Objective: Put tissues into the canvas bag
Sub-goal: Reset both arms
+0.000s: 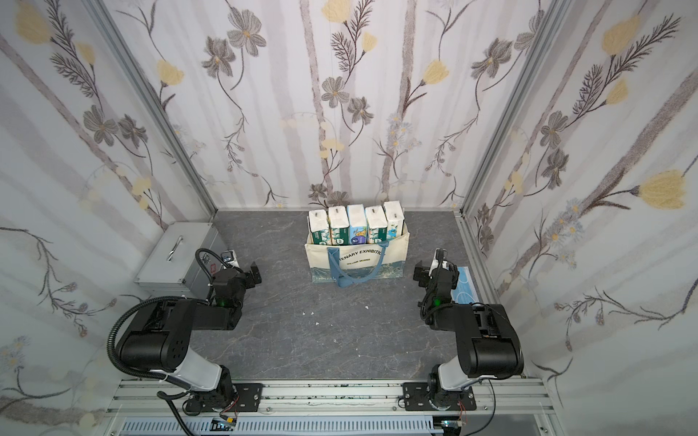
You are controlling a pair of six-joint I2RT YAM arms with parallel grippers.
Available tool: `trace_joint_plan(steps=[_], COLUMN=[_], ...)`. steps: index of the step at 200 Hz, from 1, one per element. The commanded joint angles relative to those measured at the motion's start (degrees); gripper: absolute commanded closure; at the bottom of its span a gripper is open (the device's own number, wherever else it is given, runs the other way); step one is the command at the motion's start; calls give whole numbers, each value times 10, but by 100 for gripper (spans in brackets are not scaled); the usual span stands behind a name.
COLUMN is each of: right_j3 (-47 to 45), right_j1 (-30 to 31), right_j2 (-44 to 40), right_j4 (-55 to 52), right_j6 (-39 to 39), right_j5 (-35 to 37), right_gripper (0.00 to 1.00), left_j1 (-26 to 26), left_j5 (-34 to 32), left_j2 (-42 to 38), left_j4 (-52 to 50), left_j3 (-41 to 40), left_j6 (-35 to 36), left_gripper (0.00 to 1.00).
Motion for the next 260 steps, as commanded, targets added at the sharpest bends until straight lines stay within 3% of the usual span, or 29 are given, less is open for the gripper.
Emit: trace_joint_plan(steps=[1,10,21,27,34,39,51,63,83,92,101,106,122,140,196,214,226,231,242,248,260], right_j3=[-41,-81,-72,-41,6,34,9,-5,-54,-33,25,30,9,16,13,12,10,9,9,20,18], right_j1=[8,8,9,9,9,-4,-16,-10,-2,6,2,-12,-13,-13,-8,-7,-4,-3,-3,-7,-18], right_j2=[-14,-20,-2,10,1,-9,-2,-3,-13,7,0,-11,6,-6,0,0,-1,-1,0,4,0], right_j4=[44,109,124,92,-23,-92,-29,-2,68,70,-49,-89,-14,-51,-31,-31,-27,-27,-28,-40,-45], right_j6=[-65,-61,-57,-40,-9,8,14,5,-54,-46,5,13,11,12,1,1,-17,-28,-24,-4,6], right_j5=[-159,-153,-127,-86,-13,-19,-34,-36,-158,-110,-14,-35,-37,-38,-42,-43,-81,-106,-90,-57,-71], right_gripper=[1,1,1,1,1,1,1,1,1,1,1,1,1,1,1,1,1,1,1,1,1], left_j1=[0,0,2,5,6,7,22,30,31,31,30,30,29,29,28,33,38,42,44,44,42], left_j5=[0,9,106,134,147,150,175,166,164,162,162,161,159,160,159,249,261,251,191,187,186], left_j2=[-2,0,-3,-7,-3,-3,-4,-5,-4,-2,-4,-3,-3,-3,-4,-5,-5,-4,-2,-4,-3], left_j4=[-3,1,-15,-8,12,11,-13,-37,-36,-28,-34,-31,-33,-32,-33,4,-1,-12,-31,-34,-30], left_j3=[3,4,9,2,-4,-5,6,18,19,17,17,17,17,17,18,-3,0,6,17,17,17], left_j6=[-7,-1,30,38,43,42,30,14,15,15,15,15,16,16,16,43,40,31,7,6,7], left_gripper=[0,0,0,0,0,0,0,0,0,0,0,0,0,0,0,0,0,0,0,0,0])
